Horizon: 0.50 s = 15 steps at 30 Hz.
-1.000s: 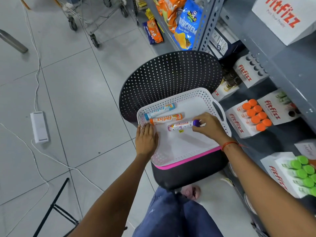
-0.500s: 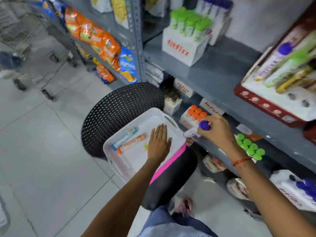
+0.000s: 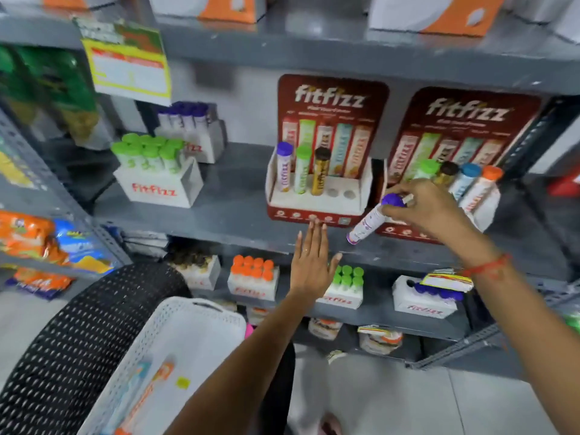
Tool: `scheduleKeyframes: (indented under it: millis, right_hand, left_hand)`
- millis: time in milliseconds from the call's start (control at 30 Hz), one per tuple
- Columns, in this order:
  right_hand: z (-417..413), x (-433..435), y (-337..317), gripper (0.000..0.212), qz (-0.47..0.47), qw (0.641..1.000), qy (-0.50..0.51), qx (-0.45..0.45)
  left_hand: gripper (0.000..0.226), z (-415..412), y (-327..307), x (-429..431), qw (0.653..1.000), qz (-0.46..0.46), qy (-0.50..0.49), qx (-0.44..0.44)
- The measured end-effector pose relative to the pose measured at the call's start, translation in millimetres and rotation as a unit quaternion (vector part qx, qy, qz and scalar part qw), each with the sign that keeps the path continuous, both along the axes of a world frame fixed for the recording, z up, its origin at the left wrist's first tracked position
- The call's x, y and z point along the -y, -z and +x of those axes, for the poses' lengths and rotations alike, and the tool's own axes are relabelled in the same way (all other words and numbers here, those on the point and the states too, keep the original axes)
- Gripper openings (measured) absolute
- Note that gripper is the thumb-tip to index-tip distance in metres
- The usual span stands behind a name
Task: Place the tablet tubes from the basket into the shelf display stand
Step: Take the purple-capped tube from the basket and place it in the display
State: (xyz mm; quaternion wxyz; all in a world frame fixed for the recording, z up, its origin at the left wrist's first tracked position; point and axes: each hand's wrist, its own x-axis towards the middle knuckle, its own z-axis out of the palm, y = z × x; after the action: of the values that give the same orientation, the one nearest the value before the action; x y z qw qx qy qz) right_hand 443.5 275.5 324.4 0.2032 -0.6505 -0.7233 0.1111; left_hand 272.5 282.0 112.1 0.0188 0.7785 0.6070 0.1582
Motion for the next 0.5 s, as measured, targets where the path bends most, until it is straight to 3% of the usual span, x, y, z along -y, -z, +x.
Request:
scheduleKeyframes:
  millis: [167,300,400,500]
  right_hand:
    - [31,-23,-30,0.019,-0.031,0.999,0.006,0.038]
    - [50,-41,-47,0.028,-0.055,0.998,0.002,0.028]
    - [57,-52,-54,0.022,-0.076,0.997,0.023,-0.015]
    - [58,-64,-52,0.017,-0.039,0.999,0.024,-0.001]
  left_hand:
    - [0.072,7,14,-3,0.996,-0.057,0.015,-0.064]
    - [0.082,6,15,-5,0.998,-0.037,0.013,-0.044]
    - [0.084,7,14,-4,0.999,-0.03,0.01,-0.034]
    - [0.085,7,10,-2,0.998,-0.038,0.004,-0.053]
